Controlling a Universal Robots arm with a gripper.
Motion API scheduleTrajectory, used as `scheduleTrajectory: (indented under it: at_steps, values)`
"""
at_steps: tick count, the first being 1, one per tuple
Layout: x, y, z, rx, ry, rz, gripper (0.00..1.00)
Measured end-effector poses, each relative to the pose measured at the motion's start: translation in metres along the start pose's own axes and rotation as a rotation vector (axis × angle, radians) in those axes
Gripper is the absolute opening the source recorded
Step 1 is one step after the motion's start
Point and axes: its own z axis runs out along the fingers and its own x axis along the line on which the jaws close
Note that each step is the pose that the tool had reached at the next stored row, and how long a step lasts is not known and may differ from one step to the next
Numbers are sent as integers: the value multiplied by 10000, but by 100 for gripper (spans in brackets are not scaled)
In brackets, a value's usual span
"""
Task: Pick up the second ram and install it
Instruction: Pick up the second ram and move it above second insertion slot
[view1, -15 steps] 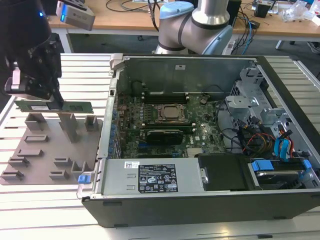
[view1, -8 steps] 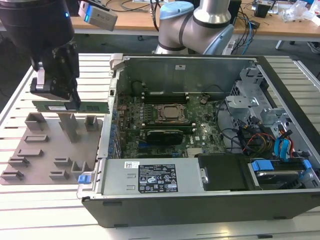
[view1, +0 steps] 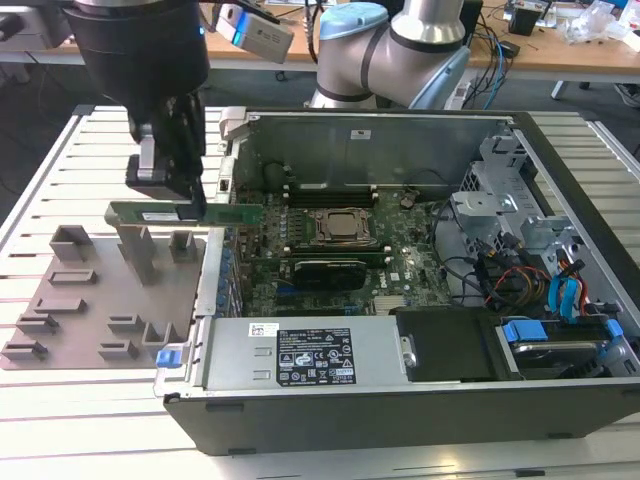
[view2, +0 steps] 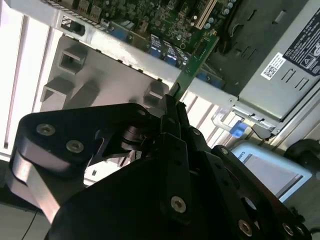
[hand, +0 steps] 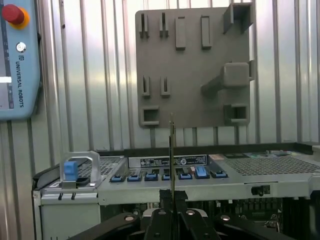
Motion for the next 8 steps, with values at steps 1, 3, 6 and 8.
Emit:
scheduleTrajectory:
  at_steps: [1, 3, 6, 8]
  values:
    - [-2, -39, 1, -3, 5, -2, 13]
    - [-11, -171, 4, -13, 21, 0, 13]
    - [-25, -399, 11, -31, 45, -2, 13]
    - [-34, -522, 14, -44, 57, -2, 13]
